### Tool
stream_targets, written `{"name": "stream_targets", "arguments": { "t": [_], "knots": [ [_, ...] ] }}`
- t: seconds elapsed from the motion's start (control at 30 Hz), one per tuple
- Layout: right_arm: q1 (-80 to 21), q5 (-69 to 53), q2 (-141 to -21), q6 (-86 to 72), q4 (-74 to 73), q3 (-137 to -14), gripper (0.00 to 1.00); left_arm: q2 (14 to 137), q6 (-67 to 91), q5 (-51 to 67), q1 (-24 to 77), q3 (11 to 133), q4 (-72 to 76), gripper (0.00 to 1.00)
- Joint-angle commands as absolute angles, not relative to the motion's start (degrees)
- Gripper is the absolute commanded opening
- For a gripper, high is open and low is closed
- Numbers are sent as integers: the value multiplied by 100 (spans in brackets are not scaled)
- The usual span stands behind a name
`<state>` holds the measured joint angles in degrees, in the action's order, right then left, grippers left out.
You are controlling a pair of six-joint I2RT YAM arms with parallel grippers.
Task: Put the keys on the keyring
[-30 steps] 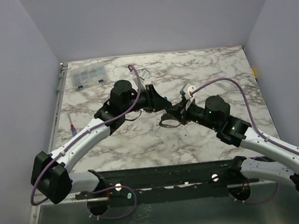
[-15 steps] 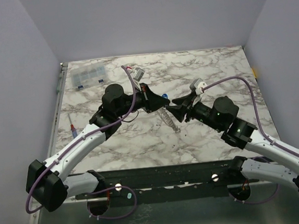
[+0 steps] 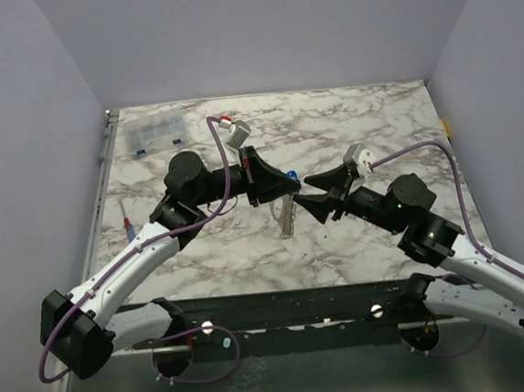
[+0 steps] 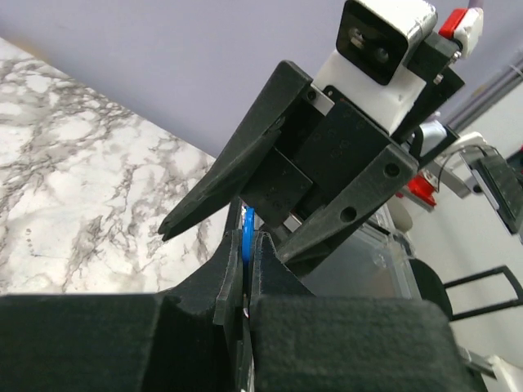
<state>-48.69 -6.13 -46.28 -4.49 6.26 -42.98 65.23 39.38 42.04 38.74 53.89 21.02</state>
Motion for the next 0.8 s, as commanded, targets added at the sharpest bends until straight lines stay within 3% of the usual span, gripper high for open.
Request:
{"name": "stream_targets", "arguments": {
  "t": [0.0, 0.27, 0.53, 0.67, 0.77],
  "knots": [
    [-4844, -1154, -4405, -124, 518, -4291, 55, 6431, 3735, 4886, 3900, 5592, 2343, 0],
    [-4843, -1763, -4550, -54, 201, -4561, 44, 6459, 3648, 5107, 3902, 5651, 2334, 0],
    [-4843, -2027, -4623, 109, 158, -4652, 20, 6469, 3613, 5240, 3895, 5643, 2320, 0],
    [-4843, -2095, -4588, 135, 191, -4667, 1, 6478, 3563, 5219, 3902, 5641, 2291, 0],
    [-4843, -2126, -4564, 122, 222, -4618, 1, 6471, 3485, 5181, 3896, 5650, 2245, 0]
  ]
}}
